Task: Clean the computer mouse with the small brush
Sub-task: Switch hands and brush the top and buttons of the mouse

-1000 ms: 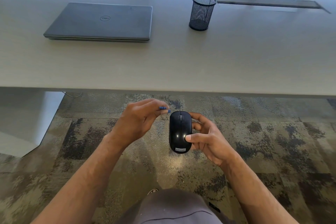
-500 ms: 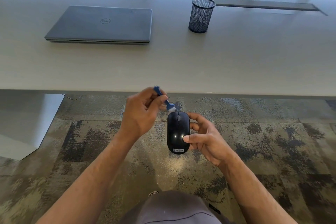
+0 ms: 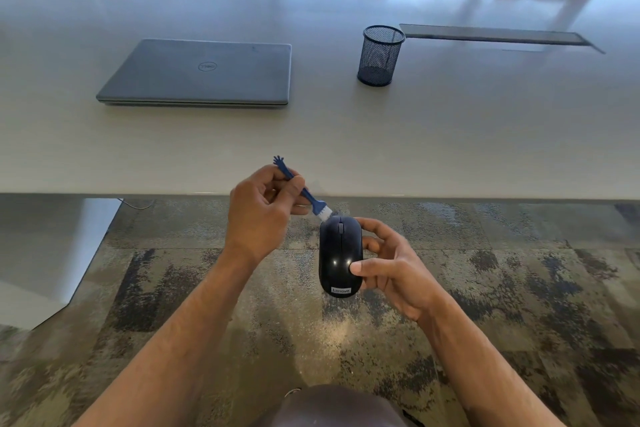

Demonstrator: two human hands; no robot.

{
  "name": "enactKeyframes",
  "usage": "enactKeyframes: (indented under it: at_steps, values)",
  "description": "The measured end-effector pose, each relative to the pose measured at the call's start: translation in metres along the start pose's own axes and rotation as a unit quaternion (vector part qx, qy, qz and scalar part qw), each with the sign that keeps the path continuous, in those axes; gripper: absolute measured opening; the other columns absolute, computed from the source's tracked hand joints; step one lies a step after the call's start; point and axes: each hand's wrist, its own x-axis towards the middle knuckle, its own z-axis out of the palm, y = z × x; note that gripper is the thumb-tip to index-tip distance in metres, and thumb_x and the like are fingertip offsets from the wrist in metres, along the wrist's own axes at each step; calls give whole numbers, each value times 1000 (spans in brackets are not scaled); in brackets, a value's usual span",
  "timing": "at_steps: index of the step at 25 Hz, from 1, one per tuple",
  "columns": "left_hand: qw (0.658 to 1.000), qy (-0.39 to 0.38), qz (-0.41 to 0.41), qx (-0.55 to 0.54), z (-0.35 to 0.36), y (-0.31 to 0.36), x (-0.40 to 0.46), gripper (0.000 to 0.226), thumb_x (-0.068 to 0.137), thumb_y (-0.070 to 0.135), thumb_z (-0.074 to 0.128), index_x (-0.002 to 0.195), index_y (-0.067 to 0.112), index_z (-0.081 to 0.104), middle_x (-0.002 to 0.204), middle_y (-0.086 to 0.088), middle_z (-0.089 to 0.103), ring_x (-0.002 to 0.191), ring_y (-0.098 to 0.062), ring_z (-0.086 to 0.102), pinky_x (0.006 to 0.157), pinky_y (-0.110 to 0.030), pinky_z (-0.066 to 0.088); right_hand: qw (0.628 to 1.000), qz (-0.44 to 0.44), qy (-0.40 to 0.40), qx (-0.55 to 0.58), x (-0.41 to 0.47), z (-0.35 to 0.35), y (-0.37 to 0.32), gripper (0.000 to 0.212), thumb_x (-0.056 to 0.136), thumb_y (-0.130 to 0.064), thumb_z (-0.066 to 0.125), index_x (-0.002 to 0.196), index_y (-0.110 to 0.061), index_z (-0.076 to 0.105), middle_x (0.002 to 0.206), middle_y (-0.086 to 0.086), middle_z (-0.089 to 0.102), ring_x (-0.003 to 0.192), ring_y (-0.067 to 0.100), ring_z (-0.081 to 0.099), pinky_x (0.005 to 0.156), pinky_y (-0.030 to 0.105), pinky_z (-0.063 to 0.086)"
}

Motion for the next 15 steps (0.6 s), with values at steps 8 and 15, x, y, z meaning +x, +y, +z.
enactKeyframes:
  at_steps: [8, 15]
  values:
    - [998, 47, -32, -23, -13, 11, 17, 4, 95, 16, 66, 93, 13, 68, 77, -1, 77, 70, -20, 76, 67, -33, 63, 1000, -19, 5, -16, 8, 9, -11, 69, 64, 1, 81, 128, -19, 62, 125, 33, 59, 88, 41, 66, 70, 45, 58]
    - [999, -27, -16, -16, -22, 11, 19, 6, 95, 14, 66, 89, 17, 68, 77, 0, 76, 67, -18, 75, 63, -28, 62, 999, -36, 14, -7, 20, 23, -16, 69, 62, -4, 83, 126, -18, 63, 120, 30, 62, 88, 43, 63, 69, 43, 56]
